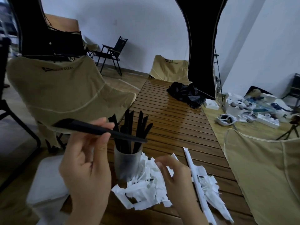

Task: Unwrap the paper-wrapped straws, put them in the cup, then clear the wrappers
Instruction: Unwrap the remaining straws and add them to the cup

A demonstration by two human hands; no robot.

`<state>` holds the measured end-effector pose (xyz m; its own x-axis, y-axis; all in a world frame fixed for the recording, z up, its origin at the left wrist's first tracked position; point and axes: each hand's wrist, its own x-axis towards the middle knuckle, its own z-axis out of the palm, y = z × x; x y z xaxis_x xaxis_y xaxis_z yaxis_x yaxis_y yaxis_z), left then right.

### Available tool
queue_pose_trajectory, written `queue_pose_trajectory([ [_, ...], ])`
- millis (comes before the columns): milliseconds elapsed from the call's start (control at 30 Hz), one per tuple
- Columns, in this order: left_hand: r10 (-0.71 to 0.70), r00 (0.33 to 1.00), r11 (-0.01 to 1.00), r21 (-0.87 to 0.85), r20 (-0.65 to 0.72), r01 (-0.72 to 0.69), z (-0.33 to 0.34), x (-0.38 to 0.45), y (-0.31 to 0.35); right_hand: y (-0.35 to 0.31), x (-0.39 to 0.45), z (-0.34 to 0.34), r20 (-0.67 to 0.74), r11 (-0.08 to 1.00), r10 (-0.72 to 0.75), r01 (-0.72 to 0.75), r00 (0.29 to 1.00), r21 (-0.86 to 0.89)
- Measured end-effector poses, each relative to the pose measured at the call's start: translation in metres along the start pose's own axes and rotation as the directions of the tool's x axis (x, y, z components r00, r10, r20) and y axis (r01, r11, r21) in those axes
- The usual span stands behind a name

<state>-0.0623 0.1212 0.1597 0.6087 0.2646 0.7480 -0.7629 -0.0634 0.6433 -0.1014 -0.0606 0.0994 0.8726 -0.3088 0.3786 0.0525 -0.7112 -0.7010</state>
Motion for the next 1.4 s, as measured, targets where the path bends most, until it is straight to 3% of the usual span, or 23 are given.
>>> queue_pose_trajectory([
  [233,0.126,0.992,0.988,0.090,0.031,-0.128,0.001,0.002,0.000,0.007,0.001,0.006,0.028,0.996,-0.022,0.024,0.999,-0.084],
  [333,0.092,0.986,0.971,0.206,0.141,-0.120,0.005,0.001,-0.011,0.015,0.001,0.005,0.020,0.990,0.024,-0.021,1.000,-0.137],
  [500,-0.146,0.945,0.932,0.360,0.294,0.032,0.018,-0.014,-0.039,0.048,-0.004,-0.003,0.045,0.892,0.282,-0.244,0.958,-0.381],
  [667,-0.054,0.952,0.903,0.423,0.300,-0.082,0.024,-0.014,-0.040,0.069,-0.008,-0.019,-0.024,0.756,0.444,-0.388,0.896,-0.527],
  [800,0.000,0.958,0.879,0.458,0.288,-0.137,0.023,-0.012,-0.038,0.079,-0.011,-0.019,0.005,0.612,0.608,-0.464,0.794,-0.641],
  [867,0.001,0.952,0.861,0.484,0.306,-0.156,0.022,-0.011,-0.037,0.084,-0.014,-0.017,0.027,0.593,0.647,-0.481,0.762,-0.646],
  [1000,-0.078,0.936,0.841,0.527,0.343,-0.123,0.023,-0.009,-0.036,0.093,-0.019,-0.014,0.039,0.573,0.676,-0.492,0.736,-0.656],
  [1133,-0.145,0.935,0.857,0.513,0.323,-0.044,0.022,-0.006,-0.035,0.099,-0.023,-0.012,-0.023,0.554,0.655,-0.501,0.755,-0.665],
  [1400,-0.087,0.961,0.874,0.483,0.262,-0.052,0.019,-0.003,-0.037,0.109,-0.026,-0.005,-0.031,0.598,0.610,-0.485,0.792,-0.638],
])
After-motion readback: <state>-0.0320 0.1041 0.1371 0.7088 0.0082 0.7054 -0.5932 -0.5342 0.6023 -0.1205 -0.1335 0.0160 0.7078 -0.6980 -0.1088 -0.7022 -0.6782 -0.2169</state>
